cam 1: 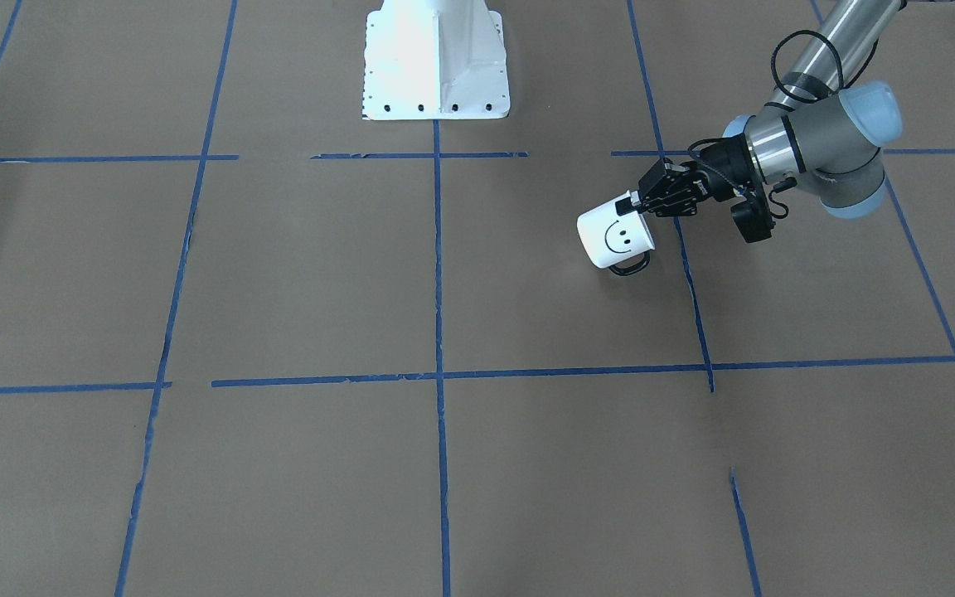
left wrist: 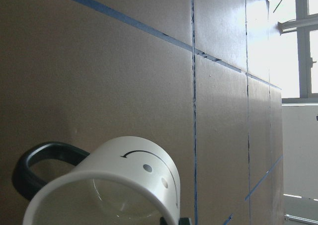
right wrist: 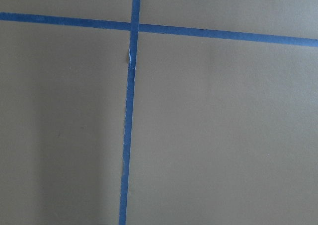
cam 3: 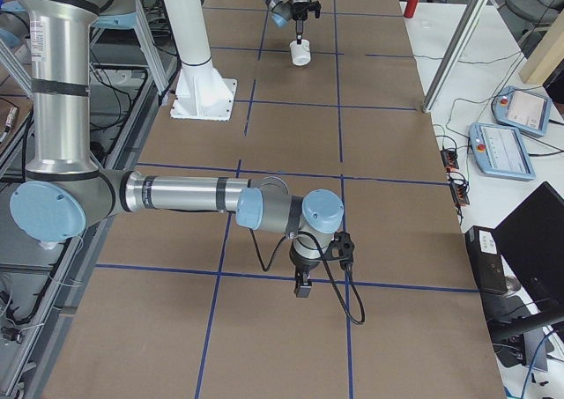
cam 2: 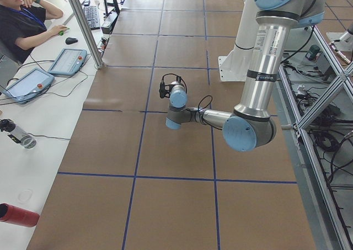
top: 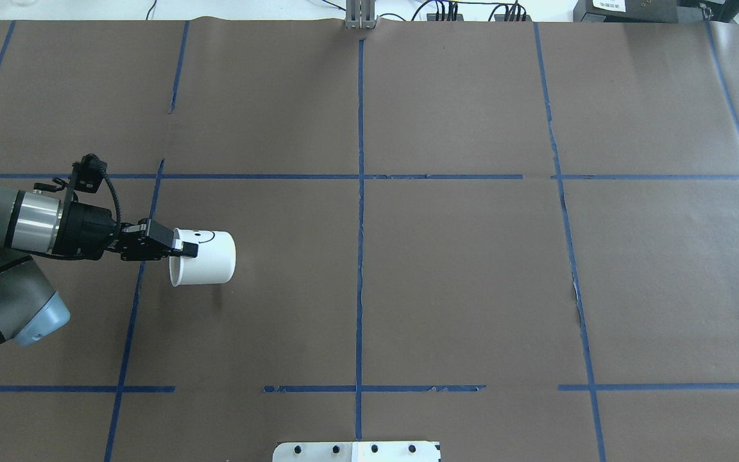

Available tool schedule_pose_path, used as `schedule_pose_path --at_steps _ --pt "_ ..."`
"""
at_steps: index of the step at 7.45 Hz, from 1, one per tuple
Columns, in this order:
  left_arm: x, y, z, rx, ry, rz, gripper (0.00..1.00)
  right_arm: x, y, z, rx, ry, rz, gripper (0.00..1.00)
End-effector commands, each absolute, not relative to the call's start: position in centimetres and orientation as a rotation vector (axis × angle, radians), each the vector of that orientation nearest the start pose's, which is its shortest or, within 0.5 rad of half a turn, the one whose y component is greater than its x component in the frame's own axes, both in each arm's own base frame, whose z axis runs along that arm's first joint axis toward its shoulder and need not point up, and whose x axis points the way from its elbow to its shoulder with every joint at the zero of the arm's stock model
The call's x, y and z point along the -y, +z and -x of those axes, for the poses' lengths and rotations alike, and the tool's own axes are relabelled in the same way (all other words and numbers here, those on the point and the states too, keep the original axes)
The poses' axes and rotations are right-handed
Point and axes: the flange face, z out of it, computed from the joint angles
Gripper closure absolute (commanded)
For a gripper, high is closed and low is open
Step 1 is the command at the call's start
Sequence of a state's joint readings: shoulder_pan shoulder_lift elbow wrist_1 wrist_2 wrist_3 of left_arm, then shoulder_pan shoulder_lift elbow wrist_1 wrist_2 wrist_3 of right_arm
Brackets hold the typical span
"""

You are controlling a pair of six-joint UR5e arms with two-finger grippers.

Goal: Flip mug
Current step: 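Lift the mug with the left gripper and rotate it upright, carrying it farther out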

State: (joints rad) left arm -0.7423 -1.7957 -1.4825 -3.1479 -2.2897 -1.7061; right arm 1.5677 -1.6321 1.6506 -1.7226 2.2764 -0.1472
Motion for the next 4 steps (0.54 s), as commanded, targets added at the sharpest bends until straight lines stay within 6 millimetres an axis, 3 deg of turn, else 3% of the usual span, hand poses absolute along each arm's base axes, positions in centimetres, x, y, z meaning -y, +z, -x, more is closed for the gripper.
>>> schedule_pose_path --at_steps 1,4 --pt "43.9 32.9 -38.2 -1.517 -0.148 0.133 1.0 45.5 66.8 -6.7 0.712 -0.097 0.077 0.0" --pt "48.0 22.1 -45.3 -1.254 -0.326 0.224 1.0 45.5 66.8 -6.7 0.712 -0.097 0.077 0.0"
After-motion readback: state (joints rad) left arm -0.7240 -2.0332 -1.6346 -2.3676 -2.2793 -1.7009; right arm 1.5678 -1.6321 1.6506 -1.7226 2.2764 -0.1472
